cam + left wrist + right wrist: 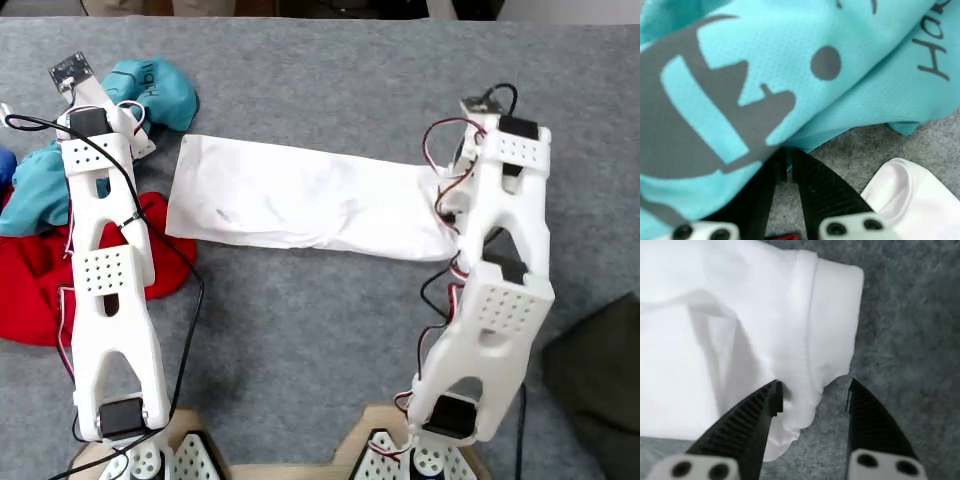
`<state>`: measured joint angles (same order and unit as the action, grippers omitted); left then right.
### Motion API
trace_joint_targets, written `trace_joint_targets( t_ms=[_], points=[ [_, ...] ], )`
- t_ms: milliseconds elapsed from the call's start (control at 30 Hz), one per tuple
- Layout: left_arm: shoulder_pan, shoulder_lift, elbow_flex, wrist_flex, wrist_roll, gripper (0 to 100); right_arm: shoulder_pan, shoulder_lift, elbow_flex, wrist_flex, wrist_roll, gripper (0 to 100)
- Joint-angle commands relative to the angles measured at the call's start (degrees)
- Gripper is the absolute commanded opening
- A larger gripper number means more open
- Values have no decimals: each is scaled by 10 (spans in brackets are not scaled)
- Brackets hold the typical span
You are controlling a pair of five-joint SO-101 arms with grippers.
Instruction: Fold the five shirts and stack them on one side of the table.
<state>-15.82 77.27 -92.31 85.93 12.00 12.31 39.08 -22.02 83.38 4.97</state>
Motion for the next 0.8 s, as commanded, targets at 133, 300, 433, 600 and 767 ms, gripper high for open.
trace_joint_targets(
  t_ms=[133,300,433,600,767],
  points=[
    [4,-7,-25,-6,-2,45,15,15,-2,-20,14,62],
    [4,-7,-25,-6,-2,45,37,22,-4,-39,14,10],
    [4,-7,-25,-6,-3,45,66,22,-17,-38,33,9],
    [4,-7,-25,-6,-3,45,109,22,-52,-37,58,9],
    [5,-7,-25,-6,-3,46,139,22,-76,-38,83,9]
  ],
)
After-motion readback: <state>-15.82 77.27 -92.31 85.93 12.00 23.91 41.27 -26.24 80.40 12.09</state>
